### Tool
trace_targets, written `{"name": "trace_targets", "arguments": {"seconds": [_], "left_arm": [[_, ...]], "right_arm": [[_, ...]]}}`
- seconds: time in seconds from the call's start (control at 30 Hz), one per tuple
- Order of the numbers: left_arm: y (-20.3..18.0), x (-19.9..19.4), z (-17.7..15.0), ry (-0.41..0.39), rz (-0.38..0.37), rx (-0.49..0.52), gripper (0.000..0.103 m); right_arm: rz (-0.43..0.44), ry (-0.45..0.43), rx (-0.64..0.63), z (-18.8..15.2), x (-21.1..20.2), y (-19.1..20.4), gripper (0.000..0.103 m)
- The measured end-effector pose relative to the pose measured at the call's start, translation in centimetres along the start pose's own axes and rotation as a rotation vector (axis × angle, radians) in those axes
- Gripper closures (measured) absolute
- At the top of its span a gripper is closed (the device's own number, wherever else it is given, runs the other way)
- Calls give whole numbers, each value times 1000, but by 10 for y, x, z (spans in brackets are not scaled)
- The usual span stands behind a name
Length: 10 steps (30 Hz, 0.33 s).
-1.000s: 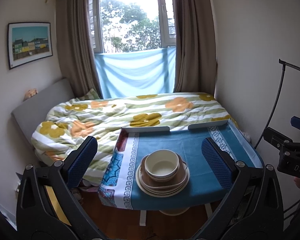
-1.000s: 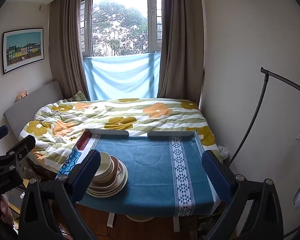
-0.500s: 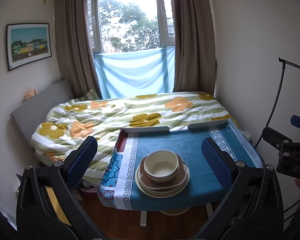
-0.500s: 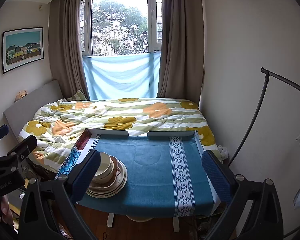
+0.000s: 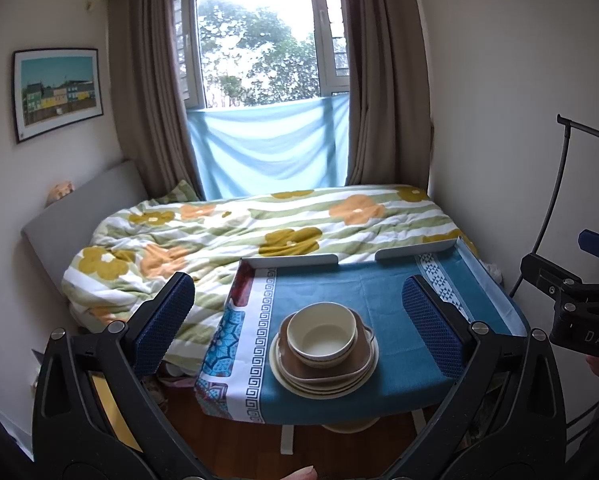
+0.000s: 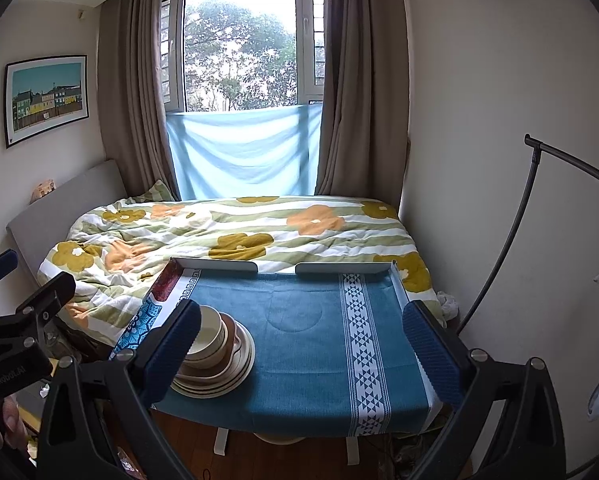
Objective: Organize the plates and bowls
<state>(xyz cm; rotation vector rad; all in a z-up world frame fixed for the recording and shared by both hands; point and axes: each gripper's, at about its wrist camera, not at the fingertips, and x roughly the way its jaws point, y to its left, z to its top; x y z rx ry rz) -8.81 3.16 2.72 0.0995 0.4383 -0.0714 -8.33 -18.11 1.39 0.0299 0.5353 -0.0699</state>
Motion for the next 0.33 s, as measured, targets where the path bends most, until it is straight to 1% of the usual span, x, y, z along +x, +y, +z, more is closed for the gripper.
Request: {"name": "trace_targets", "arguments": {"seconds": [0.17,0.27,0.33], "left_arm": [[2,2,-1,6,15,0,0],[2,1,-1,-9,31,15,0],[3,1,-1,-15,27,13,0]], "right_arm": [[0,6,0,0,4,-1,3],[1,9,-2,0,5,-1,3],[3,11,-3,1,7,-1,3]]}}
